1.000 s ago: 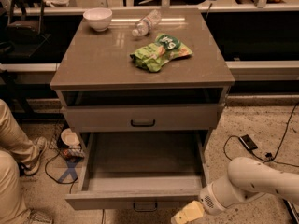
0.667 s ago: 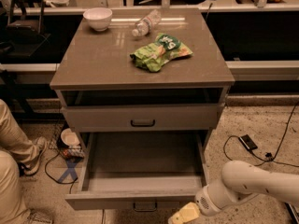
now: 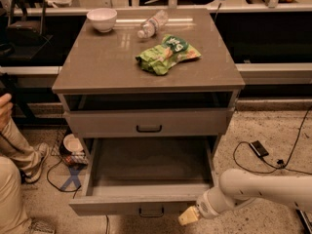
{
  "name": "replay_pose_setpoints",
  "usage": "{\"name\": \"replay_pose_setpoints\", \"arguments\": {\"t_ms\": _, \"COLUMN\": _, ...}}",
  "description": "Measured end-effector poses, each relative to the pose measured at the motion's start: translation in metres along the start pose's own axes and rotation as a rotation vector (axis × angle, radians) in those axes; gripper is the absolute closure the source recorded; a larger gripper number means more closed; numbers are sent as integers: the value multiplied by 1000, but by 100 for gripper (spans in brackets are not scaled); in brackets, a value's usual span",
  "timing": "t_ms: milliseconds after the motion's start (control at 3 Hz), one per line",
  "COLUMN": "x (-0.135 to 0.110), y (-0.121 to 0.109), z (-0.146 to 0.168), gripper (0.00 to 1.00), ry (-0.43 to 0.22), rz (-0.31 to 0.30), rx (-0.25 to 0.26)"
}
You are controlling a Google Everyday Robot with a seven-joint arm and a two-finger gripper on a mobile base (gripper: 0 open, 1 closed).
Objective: Close middle drawer
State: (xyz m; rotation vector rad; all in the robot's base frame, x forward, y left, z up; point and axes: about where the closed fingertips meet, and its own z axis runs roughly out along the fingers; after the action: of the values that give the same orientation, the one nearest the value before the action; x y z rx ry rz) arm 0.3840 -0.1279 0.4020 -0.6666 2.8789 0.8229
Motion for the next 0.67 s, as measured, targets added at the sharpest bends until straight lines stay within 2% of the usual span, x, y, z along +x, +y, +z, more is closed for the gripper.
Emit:
{"name": "replay_pose_setpoints", "arguments": {"t_ms": 333, "x": -38, "y": -19, "z": 16, "gripper": 70, "ry": -54, "rz": -19, "rx": 34}}
{"name": "replay_pose_setpoints", "arguments": {"t_ms": 667, "x": -89, "y": -31, "z": 33, "gripper": 94, "ry": -140, "rz": -50, "rx": 47}}
